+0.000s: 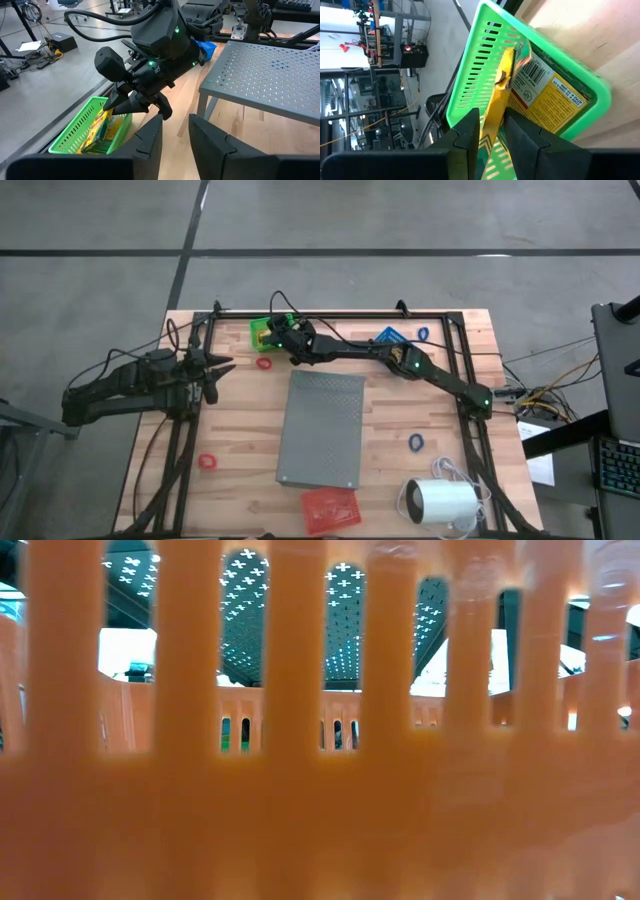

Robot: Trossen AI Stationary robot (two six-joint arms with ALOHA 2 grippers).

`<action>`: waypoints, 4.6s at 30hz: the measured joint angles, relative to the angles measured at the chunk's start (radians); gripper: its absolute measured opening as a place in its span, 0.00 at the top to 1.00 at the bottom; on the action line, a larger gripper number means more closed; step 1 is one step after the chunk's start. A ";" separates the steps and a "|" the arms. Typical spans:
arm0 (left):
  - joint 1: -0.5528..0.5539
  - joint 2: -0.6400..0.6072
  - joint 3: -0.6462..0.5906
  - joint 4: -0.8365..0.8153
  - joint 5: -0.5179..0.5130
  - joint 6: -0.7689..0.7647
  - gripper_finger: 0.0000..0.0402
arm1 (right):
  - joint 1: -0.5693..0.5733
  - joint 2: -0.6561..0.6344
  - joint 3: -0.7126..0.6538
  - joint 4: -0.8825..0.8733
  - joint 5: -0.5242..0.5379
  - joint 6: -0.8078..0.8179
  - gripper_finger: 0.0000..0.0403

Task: Pick & Place Office Desk Supplies
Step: Put the yellow crayon box into the green basket, then put the bottom blue spring keychain into the orange basket

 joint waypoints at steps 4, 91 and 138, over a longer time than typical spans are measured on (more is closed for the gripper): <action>0.000 0.000 0.000 0.000 0.000 0.000 0.76 | 0.000 0.000 0.000 0.000 -0.005 0.000 0.79; 0.000 0.000 0.000 0.000 0.000 0.000 0.76 | 0.161 -0.540 -0.220 -0.258 0.210 -1.642 0.81; 0.000 0.000 0.000 0.000 0.000 0.000 0.76 | 0.225 -1.656 -1.763 0.644 -0.163 -1.997 0.81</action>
